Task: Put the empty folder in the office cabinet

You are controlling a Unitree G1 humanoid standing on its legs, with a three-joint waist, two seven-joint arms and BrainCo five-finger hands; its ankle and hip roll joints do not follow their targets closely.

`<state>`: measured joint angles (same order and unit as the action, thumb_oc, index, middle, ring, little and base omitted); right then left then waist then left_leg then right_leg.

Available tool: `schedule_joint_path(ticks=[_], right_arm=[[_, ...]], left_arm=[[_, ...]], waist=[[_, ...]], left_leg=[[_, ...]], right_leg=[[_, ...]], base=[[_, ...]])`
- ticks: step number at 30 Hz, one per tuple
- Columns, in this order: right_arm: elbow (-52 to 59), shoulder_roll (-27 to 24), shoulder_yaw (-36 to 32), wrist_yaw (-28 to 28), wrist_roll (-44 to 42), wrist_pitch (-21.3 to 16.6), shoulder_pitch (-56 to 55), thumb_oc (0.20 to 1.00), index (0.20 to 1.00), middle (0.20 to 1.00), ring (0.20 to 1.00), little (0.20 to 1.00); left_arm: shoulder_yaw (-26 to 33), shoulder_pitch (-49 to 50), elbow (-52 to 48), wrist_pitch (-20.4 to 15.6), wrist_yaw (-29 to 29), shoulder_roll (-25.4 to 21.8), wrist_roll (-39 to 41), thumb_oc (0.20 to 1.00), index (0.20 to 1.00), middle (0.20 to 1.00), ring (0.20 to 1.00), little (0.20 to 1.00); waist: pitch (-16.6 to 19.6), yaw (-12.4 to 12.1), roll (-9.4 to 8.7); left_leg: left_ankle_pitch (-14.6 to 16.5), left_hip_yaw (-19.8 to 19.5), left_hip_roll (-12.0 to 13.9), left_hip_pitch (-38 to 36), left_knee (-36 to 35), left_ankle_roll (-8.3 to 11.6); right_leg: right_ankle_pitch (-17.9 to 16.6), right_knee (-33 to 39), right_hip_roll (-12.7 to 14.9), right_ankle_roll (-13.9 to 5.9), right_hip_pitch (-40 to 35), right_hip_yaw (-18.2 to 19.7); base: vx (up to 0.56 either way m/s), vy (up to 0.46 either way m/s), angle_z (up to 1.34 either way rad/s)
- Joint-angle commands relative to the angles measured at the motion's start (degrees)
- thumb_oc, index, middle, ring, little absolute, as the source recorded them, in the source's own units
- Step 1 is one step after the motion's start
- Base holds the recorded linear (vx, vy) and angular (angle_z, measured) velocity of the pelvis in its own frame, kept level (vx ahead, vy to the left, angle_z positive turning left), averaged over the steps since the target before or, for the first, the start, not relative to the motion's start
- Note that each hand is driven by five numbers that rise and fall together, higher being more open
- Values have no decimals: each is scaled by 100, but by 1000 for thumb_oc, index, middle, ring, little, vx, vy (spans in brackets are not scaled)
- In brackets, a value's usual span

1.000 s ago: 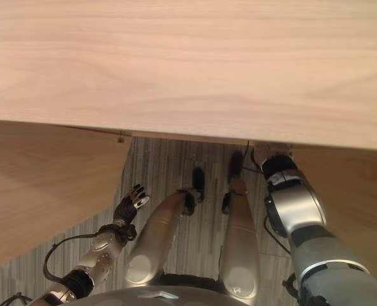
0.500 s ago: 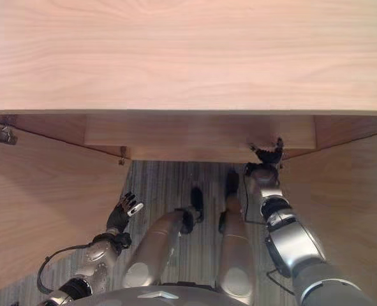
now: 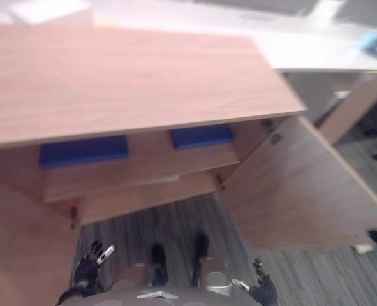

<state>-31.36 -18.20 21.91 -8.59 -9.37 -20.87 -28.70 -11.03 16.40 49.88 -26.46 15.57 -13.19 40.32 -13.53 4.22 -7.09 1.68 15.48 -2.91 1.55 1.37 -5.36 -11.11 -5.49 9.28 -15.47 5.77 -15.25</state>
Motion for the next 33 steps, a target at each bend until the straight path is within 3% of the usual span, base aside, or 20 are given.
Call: schedule_joint_path(ticks=[1,3,5,7,13,14,15,16,18,22,26,33], right_arm=[[-815,-612,-316,-891,680,-678,2661,1000,1000,1000,1000,1000],[-925,-508,-613,-1632,553,-894,2420,1000,1000,1000,1000,1000],[-925,-508,-613,-1632,553,-894,2420,1000,1000,1000,1000,1000],[-1095,-303,-891,-2392,373,-980,2327,1000,1000,1000,1000,1000],[-1495,19,-1350,-3168,-134,-895,2324,1000,1000,1000,1000,1000],[-1697,178,-1632,-3614,-451,-821,2328,1000,1000,1000,1000,1000],[-1697,178,-1632,-3614,-451,-821,2328,1000,1000,1000,1000,1000],[-1792,284,-1828,-4100,-692,-918,2321,1000,1000,1000,1000,1000],[-1929,395,-2089,-4656,-602,-922,2323,1000,1000,1000,1000,1000],[-2079,409,-2361,-5353,-982,-922,2414,1000,1000,1000,1000,1000],[-2436,391,-2848,-5354,-1413,-1063,2591,1000,1000,1000,1000,1000],[-2612,97,-3110,-4311,-1742,-1143,2754,1000,1000,1000,1000,1000]], left_arm=[[-380,-573,-509,-334,174,-401,-260,1000,1000,1000,1000,1000],[-242,-672,-400,-357,246,-436,-101,1000,1000,1000,1000,1000],[-242,-672,-400,-357,246,-436,-101,1000,1000,1000,1000,1000],[-185,-751,-132,-474,231,-355,37,1000,1000,1000,1000,1000],[-178,-790,101,-536,164,-250,103,1000,1000,1000,1000,1000],[-174,-815,163,-496,145,-246,150,1000,1000,1000,1000,1000],[-174,-815,163,-496,145,-246,150,1000,1000,1000,1000,1000],[-168,-831,190,-477,119,-250,152,1000,1000,1000,1000,1000],[-154,-853,223,-396,78,-243,166,1000,1000,1000,1000,1000],[-198,-896,262,-282,26,-238,106,1000,1000,1000,1000,1000],[-285,-837,348,-98,74,-265,-56,1000,1000,1000,1000,1000],[-220,-658,315,221,-97,-372,-461,1000,1000,1000,1000,1000]], waist=[[-727,-322,364],[-661,-301,493],[-661,-301,493],[-550,-309,561],[-405,-275,657],[-323,-218,736],[-323,-218,736],[-277,-173,792],[-196,-138,862],[-106,-125,931],[27,-161,1012],[173,-274,1056]], left_leg=[[720,-186,88,-239,362,80],[635,-25,307,-307,120,75],[635,-25,307,-307,120,75],[543,210,436,-385,-54,56],[495,415,454,-533,-247,36],[424,476,451,-617,-393,65],[424,476,451,-617,-393,65],[373,498,458,-674,-472,110],[308,556,465,-747,-515,179],[257,564,465,-791,-546,274],[214,473,460,-934,-592,380],[68,274,489,-969,-596,448]], right_leg=[[373,54,-96,613,411,360],[845,-244,27,659,-90,305],[845,-244,27,659,-90,305],[1017,-418,251,690,-452,184],[1069,-498,425,640,-722,155],[1174,-443,380,620,-802,203],[1174,-443,380,620,-802,203],[1294,-321,274,631,-831,220],[1348,-165,185,634,-856,187],[1364,46,86,705,-903,144],[1314,332,-49,804,-1062,66],[1283,507,-258,1022,-1210,-60]], base=[[-181,4,-93],[-98,39,-9],[-35,14,9],[-105,-8,-18],[-40,-25,-81],[-40,-43,-108],[-37,-103,-6],[-6,-113,-49],[2,-136,-79],[-14,-118,-35],[34,-209,11],[22,-211,44]])
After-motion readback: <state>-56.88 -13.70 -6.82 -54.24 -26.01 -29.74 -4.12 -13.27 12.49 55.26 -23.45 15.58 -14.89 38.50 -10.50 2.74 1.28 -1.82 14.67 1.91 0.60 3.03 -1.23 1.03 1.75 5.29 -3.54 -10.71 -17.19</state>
